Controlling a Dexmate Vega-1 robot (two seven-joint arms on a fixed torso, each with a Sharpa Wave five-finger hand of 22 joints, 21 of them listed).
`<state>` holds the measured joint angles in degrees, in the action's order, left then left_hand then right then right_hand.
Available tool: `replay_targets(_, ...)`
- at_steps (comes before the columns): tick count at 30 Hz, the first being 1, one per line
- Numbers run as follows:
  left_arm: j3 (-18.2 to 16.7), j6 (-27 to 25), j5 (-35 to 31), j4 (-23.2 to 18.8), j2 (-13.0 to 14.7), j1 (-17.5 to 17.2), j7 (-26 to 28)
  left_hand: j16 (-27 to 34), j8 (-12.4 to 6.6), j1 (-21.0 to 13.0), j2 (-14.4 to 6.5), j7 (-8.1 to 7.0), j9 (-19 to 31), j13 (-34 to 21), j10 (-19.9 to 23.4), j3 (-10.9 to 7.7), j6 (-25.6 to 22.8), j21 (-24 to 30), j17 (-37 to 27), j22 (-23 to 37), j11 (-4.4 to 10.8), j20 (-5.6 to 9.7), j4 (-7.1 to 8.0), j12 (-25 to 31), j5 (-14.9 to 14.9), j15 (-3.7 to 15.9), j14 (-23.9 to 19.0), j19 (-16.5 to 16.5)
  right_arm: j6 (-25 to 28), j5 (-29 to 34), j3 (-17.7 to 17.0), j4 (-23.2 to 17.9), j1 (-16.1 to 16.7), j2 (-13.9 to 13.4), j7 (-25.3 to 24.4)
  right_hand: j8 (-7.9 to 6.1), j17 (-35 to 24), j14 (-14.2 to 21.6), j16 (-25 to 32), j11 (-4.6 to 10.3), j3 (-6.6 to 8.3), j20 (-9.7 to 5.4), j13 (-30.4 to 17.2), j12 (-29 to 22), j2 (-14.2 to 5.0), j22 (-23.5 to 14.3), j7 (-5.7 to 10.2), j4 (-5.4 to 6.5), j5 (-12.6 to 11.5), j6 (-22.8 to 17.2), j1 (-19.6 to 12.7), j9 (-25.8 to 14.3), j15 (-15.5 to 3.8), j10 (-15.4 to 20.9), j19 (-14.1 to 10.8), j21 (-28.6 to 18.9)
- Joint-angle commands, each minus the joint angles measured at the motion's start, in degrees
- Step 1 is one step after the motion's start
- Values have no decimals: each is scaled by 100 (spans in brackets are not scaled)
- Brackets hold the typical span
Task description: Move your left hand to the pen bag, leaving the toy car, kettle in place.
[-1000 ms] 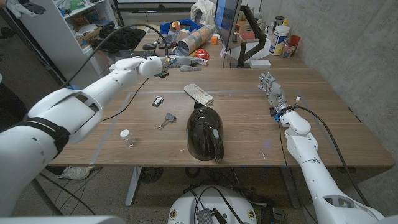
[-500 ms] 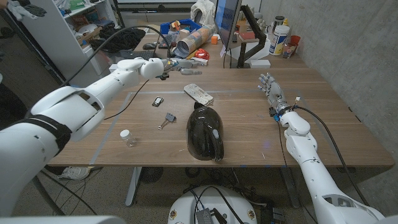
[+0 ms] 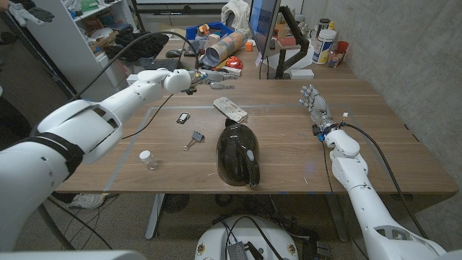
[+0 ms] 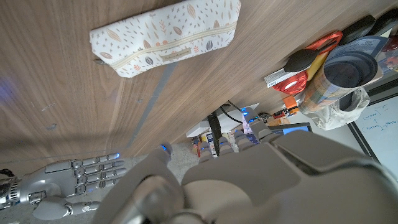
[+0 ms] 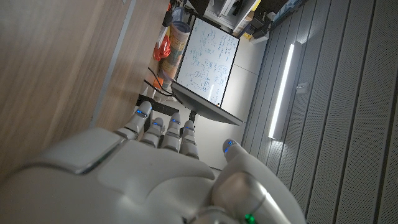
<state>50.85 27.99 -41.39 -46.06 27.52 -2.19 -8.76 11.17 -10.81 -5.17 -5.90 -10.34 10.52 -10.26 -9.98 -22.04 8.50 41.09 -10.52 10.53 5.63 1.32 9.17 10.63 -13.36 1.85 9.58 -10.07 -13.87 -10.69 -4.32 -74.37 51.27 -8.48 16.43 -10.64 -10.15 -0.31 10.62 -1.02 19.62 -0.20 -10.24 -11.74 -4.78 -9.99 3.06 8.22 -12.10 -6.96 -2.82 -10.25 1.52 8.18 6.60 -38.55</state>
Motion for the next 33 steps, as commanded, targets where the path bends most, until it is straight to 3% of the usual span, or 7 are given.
replay_targets(1, 40, -82, -56, -172, 52, -82, -91, 41, -29, -48, -110, -53, 33, -30, -150, -15, 16, -7, -15, 29, 49, -1, -22, 14, -27, 48, 488, -537, 7, -23, -26, -39, 59, -6, 10, -23, -6, -13, 9, -18, 17, 11, -20, -15, -131, -35, 1, -15, 7, -34, -19, -27, 57, 0, -20, 8)
replay_targets(33, -74, -313, -114, -647, 168, -368, -386, 48, -29, -53, -106, -50, 37, -31, -157, -3, 43, -32, -16, 33, 44, -18, -18, 12, -41, 54, 491, -538, 3, -61, -55, -93, 139, -53, 96, -22, -5, -15, 6, -36, 14, 12, -20, -13, -130, -38, -1, -17, 7, -33, -19, -27, 76, -5, -42, 69)
